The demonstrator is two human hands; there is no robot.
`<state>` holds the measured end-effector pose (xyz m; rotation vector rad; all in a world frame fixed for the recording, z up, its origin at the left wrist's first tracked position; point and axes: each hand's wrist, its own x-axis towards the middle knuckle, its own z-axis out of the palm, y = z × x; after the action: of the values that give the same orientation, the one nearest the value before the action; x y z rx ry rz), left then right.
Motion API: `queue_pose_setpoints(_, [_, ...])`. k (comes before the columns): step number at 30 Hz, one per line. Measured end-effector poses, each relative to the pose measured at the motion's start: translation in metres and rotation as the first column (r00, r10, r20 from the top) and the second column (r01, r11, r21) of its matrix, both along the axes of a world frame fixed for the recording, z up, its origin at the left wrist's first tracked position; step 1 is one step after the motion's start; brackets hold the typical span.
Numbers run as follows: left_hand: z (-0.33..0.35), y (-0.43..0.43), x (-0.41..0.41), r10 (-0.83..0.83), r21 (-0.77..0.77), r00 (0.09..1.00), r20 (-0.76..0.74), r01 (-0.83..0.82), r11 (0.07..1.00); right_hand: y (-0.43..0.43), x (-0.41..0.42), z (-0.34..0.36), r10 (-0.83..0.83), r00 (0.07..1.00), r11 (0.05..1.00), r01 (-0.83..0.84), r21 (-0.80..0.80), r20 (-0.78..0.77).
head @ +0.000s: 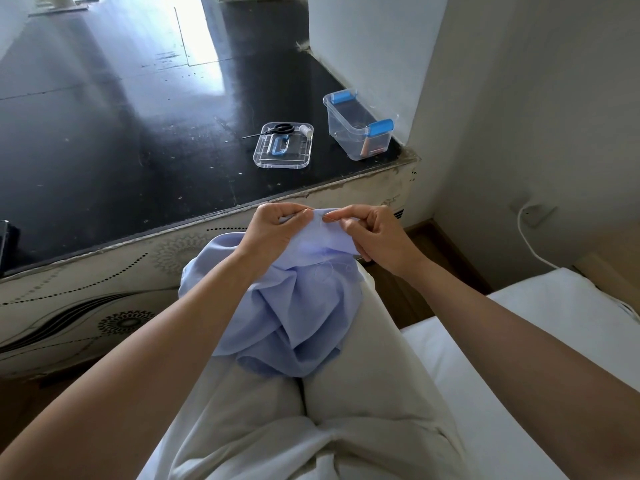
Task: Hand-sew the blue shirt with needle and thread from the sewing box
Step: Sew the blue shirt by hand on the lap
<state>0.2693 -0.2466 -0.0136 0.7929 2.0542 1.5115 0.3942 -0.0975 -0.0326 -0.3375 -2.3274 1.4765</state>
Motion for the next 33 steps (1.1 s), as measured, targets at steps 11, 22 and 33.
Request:
queue_pose_setpoints(11, [-0.002,0.000,-0.002,-0.020,-0.021,0.989,-0.150,0.017,1.000,0.000,-0.002,0.003,0.029,0.998,0.997,-0.033,0.064,0.057])
queue_pose_setpoints(22, [-0.011,0.001,-0.010,-0.091,-0.125,0.852,-0.516,0.030,0.992,0.004,-0.006,0.006,0.129,0.962,0.976,-0.166,0.142,0.240])
queue_pose_setpoints(33, [-0.011,0.000,-0.012,-0.060,-0.120,0.886,-0.461,0.005,0.993,0.001,-0.009,0.004,0.075,0.977,0.988,-0.099,0.115,0.199])
